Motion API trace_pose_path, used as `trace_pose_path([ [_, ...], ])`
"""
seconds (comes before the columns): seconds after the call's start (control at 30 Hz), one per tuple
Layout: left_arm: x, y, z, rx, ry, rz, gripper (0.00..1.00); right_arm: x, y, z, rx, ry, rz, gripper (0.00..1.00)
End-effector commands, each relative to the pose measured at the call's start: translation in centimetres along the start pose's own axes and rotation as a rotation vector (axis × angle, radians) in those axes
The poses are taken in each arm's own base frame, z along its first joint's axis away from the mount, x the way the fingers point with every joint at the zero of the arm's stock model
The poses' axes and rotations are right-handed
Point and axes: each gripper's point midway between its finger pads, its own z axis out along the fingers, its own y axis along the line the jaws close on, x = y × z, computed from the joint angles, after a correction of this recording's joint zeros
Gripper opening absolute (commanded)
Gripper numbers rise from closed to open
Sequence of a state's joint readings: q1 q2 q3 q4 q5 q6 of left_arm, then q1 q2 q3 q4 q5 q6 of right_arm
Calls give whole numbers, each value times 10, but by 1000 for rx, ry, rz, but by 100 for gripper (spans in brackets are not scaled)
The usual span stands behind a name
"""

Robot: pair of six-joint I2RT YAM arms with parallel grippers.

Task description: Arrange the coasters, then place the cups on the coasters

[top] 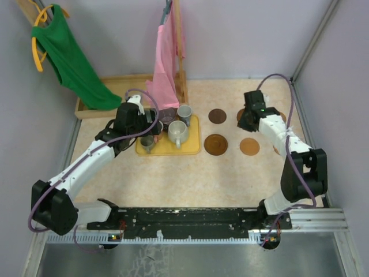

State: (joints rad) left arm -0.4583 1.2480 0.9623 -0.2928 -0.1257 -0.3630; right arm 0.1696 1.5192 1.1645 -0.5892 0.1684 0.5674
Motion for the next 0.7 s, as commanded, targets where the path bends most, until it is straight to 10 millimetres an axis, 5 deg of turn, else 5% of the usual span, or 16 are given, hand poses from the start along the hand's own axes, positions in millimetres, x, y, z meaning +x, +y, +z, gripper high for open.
trace_pose_path([
  [0.0,-12,-9,-4,-1,-11,9,100,17,52,3,-108,11,-117,20],
  [0.3,-13,-8,-9,-20,-8,9,100,74,99,30,-149,126,-289,17],
  [0.67,-9,-6,-9,-26,0,0,100,103,97,45,-133,188,-331,16],
])
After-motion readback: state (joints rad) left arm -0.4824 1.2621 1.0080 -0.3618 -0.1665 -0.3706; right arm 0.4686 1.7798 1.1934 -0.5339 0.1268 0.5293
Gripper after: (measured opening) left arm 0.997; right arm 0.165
